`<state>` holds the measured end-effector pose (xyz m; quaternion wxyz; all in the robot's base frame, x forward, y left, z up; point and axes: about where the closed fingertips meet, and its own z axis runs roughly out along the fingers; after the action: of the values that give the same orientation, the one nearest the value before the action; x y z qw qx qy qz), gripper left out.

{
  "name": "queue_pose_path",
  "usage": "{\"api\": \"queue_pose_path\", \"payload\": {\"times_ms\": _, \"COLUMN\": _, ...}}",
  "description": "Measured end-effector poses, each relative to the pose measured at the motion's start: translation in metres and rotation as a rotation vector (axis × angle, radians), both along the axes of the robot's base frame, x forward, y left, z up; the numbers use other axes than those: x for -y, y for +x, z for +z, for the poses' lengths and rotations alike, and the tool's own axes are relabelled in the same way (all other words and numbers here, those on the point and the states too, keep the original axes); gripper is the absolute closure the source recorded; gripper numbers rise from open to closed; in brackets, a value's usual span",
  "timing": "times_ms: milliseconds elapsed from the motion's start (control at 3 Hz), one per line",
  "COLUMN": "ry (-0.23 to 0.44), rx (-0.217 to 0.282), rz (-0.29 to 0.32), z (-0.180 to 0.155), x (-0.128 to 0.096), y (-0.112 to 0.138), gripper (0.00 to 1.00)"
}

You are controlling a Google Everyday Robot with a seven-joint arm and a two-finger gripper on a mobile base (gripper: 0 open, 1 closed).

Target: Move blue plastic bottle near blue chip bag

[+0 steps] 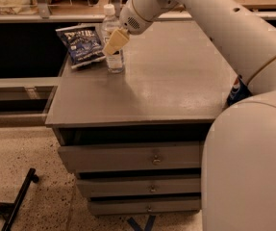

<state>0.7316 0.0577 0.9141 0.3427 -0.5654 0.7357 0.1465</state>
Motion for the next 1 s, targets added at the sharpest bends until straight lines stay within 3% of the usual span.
{"api": "queue_pose_path", "payload": {"times_ms": 667, "ry": 0.002, "rx": 0.016, "rz": -0.014, "z": 0.004, "x": 0.007, "y": 0.001, "gripper": 0.0}}
{"api": "queue_pose_path", "payload": {"times_ms": 1000, "ry": 0.013, "rx": 0.06, "rz": -0.053, "z": 0.021, "x": 0.025, "y": 0.0, "gripper": 0.0}}
